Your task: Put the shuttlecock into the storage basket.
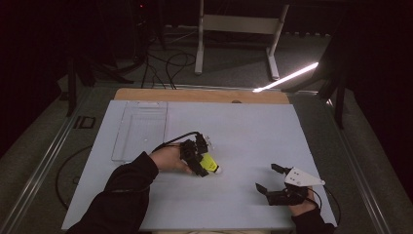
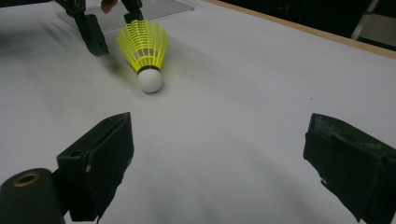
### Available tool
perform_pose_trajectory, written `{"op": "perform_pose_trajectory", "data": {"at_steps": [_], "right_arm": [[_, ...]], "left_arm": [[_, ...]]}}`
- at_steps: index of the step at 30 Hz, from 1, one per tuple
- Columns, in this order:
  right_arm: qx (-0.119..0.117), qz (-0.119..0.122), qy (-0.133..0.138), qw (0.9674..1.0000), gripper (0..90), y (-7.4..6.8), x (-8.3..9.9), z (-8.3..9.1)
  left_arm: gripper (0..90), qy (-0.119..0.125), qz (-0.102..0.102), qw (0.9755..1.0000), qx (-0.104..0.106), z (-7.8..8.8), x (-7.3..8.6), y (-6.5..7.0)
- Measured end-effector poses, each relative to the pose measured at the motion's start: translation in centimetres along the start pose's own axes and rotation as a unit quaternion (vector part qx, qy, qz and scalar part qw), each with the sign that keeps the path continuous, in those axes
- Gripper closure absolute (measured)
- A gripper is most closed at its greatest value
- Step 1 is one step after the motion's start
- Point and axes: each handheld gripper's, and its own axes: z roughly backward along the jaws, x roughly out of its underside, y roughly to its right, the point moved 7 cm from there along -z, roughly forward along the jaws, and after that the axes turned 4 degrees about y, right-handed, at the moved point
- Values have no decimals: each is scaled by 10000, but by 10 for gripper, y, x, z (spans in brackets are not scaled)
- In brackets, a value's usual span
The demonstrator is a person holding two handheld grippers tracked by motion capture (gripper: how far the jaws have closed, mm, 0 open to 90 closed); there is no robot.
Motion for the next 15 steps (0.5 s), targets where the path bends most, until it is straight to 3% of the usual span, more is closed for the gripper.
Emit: {"op": "perform_pose_trajectory", "data": {"at_steps": [6, 15], "right_arm": [[9, 21, -31, 10000, 84, 0, 1, 0], [-20, 23, -26, 10000, 85, 0, 1, 0]], "left_arm": [[450, -219, -124, 9996, 92, -7, 0, 1], [648, -372, -354, 9986, 159, -12, 2, 0]]}}
